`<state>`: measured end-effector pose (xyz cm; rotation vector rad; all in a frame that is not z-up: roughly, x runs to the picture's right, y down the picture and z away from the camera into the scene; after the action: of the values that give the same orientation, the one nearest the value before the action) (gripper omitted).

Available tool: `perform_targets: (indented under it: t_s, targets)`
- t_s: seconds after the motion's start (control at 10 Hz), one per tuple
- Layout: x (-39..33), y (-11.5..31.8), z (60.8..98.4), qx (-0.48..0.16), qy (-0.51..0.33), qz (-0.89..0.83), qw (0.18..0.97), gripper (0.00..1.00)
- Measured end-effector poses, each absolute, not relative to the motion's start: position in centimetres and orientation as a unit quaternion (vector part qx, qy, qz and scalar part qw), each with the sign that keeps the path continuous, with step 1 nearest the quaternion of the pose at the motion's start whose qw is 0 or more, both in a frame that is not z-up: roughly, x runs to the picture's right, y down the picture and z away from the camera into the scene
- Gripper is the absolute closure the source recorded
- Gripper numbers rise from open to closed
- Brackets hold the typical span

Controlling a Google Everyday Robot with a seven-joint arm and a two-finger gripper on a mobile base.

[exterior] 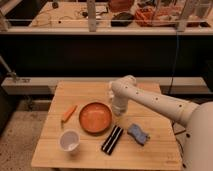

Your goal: Push the ceramic bowl across the table

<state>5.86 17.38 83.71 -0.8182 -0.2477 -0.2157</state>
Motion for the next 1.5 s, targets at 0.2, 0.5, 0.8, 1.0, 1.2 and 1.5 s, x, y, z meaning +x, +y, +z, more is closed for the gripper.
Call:
perform_targets:
  t_s: [0.2, 0.5, 0.8, 1.0, 1.2, 1.5]
  targets:
    - [5.5, 17.4, 83.9, -0.397, -0.121, -0.109, 0.903, 0.98]
    - [3.9, 17.2, 84.2, -0.396, -0.125, -0.113, 0.903, 0.98]
    - [5.3, 17.3, 84.4, -0.399, -0.124, -0.119, 0.901, 0.98]
    - [4.3, 17.4, 84.6, -0.398, -0.124, -0.127, 0.900, 0.98]
    - [2.4, 17.6, 84.6, -0.399, -0.125, -0.134, 0.898, 0.98]
    - [2.4, 17.9, 84.8, -0.399, -0.126, -0.147, 0.896, 0.98]
